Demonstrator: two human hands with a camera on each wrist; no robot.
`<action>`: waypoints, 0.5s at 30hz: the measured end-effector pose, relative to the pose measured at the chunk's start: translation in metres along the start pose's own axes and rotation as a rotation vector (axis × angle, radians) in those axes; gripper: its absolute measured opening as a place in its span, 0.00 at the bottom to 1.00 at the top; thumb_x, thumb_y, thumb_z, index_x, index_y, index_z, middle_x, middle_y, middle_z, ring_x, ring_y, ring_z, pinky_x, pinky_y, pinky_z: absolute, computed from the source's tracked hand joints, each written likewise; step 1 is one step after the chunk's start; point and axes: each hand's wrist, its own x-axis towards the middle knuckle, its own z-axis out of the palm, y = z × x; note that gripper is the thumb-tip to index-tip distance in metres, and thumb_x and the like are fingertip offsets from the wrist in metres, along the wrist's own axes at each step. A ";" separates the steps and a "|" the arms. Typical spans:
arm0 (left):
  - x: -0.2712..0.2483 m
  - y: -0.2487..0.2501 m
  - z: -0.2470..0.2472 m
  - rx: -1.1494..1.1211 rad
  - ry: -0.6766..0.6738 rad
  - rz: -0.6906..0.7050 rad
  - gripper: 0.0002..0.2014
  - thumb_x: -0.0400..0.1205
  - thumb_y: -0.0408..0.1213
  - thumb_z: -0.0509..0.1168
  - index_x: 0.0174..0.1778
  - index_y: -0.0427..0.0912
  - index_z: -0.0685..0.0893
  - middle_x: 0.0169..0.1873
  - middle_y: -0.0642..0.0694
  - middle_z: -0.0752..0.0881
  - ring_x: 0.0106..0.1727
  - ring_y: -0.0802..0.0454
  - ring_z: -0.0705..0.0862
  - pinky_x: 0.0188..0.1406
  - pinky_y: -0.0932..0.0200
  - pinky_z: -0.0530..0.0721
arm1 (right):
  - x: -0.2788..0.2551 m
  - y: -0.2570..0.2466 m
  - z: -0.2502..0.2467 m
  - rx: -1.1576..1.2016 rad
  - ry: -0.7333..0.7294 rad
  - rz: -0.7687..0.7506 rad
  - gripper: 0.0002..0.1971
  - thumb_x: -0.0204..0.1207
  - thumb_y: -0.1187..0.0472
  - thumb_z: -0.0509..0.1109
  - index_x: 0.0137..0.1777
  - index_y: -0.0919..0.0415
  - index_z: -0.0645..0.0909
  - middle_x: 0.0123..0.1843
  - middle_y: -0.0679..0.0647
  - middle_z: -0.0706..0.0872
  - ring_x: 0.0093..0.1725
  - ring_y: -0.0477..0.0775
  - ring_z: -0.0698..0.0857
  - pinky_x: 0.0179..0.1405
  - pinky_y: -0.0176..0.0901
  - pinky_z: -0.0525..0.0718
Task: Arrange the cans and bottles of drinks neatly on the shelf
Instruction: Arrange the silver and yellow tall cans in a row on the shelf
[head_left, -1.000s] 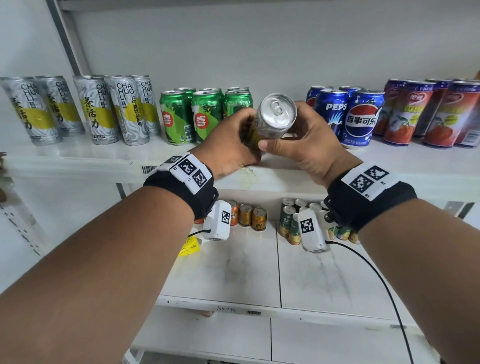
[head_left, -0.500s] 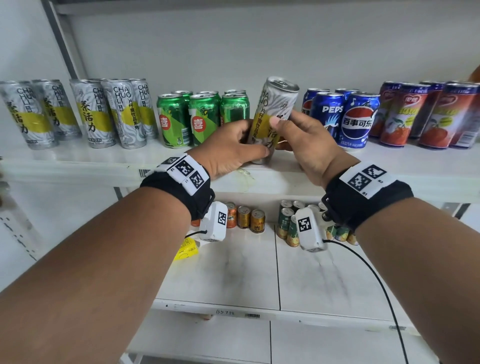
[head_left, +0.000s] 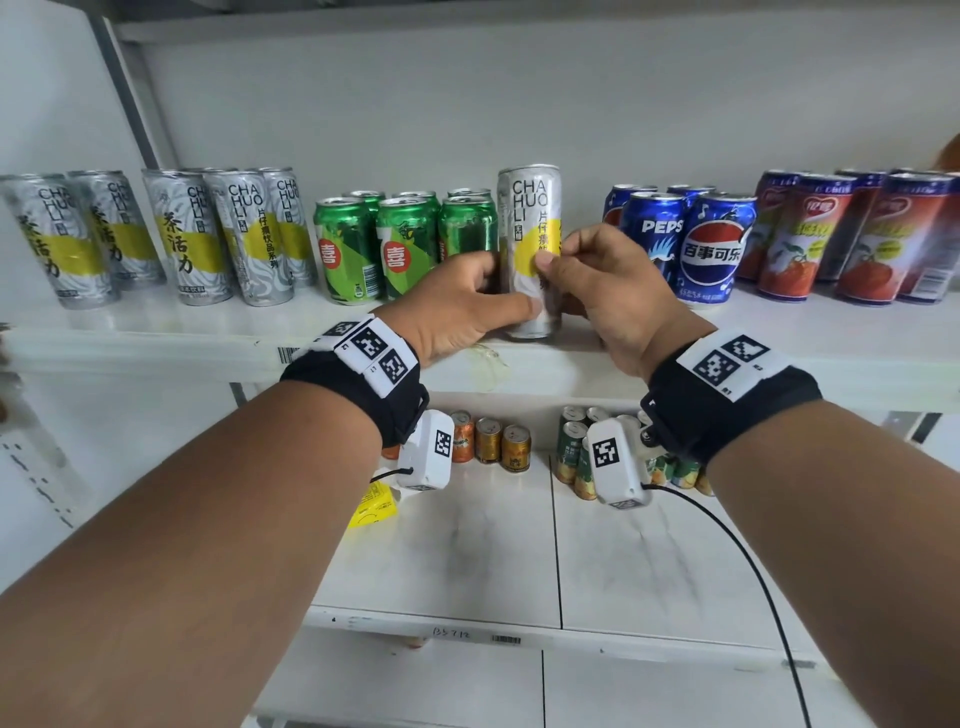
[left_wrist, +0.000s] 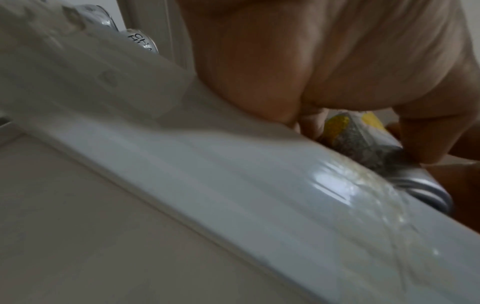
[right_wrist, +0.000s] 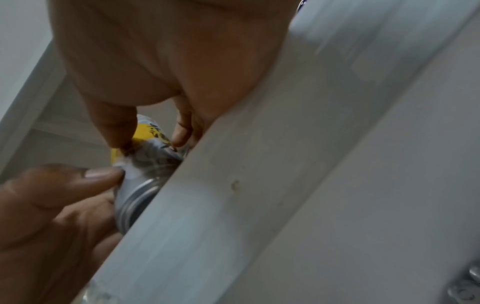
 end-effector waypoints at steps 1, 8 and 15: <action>0.000 0.001 0.000 -0.009 0.007 -0.001 0.33 0.63 0.50 0.85 0.65 0.44 0.89 0.58 0.45 0.96 0.63 0.44 0.94 0.73 0.38 0.88 | 0.001 0.001 0.000 -0.010 0.011 0.002 0.09 0.83 0.65 0.77 0.52 0.61 0.77 0.43 0.60 0.87 0.39 0.57 0.85 0.44 0.57 0.88; -0.007 0.002 0.001 0.023 0.034 0.068 0.32 0.67 0.48 0.89 0.65 0.44 0.88 0.59 0.46 0.95 0.63 0.46 0.94 0.70 0.38 0.90 | -0.002 0.003 0.001 -0.098 -0.055 0.001 0.30 0.68 0.46 0.89 0.59 0.63 0.80 0.50 0.70 0.92 0.37 0.66 0.91 0.38 0.60 0.93; -0.003 0.005 0.005 0.019 0.029 0.026 0.34 0.67 0.47 0.85 0.70 0.47 0.86 0.59 0.47 0.95 0.64 0.48 0.94 0.73 0.41 0.89 | 0.000 0.002 0.000 -0.072 -0.036 0.007 0.12 0.81 0.56 0.78 0.61 0.59 0.91 0.53 0.67 0.93 0.47 0.69 0.93 0.45 0.64 0.95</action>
